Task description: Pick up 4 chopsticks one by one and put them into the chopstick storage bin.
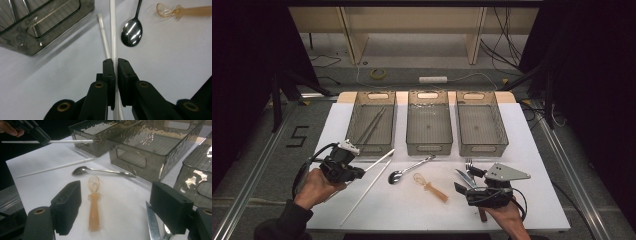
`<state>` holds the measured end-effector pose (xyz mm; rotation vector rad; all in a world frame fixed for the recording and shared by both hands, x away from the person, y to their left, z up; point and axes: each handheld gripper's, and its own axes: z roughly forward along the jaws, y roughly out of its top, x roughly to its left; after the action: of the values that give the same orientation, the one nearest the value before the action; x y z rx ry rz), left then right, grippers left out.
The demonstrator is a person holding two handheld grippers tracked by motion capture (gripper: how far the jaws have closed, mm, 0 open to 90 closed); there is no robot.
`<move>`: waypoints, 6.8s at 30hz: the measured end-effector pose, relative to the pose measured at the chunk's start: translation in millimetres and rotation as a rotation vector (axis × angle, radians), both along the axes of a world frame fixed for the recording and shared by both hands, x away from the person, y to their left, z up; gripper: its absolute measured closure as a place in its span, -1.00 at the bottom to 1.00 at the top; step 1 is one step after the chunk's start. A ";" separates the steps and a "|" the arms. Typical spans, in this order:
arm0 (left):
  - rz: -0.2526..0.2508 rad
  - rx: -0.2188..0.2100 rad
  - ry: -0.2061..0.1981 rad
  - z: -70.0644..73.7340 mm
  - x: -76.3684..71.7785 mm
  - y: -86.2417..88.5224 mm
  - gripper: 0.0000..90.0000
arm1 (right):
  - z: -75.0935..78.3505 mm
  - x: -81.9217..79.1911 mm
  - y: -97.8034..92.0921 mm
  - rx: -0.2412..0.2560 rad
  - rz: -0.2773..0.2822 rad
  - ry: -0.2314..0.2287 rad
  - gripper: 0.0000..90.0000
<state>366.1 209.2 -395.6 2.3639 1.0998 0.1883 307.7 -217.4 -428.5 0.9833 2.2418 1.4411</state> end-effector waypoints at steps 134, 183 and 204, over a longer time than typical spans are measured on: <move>0.164 -0.033 -0.026 6.7 56.4 -0.1 -0.45 | 0.4 0.1 -1.3 0.014 0.000 0.000 -0.42; 0.037 0.187 0.154 -60.4 10.8 -28.2 0.55 | 0.4 -0.4 0.0 0.010 0.002 0.001 -0.42; 0.040 0.234 0.157 -69.0 11.5 -34.8 0.79 | 0.2 -0.1 0.0 0.006 0.002 0.002 -0.42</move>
<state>377.6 174.4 -464.6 2.6013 1.2592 0.1552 307.6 -217.4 -428.3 0.9855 2.2415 1.4495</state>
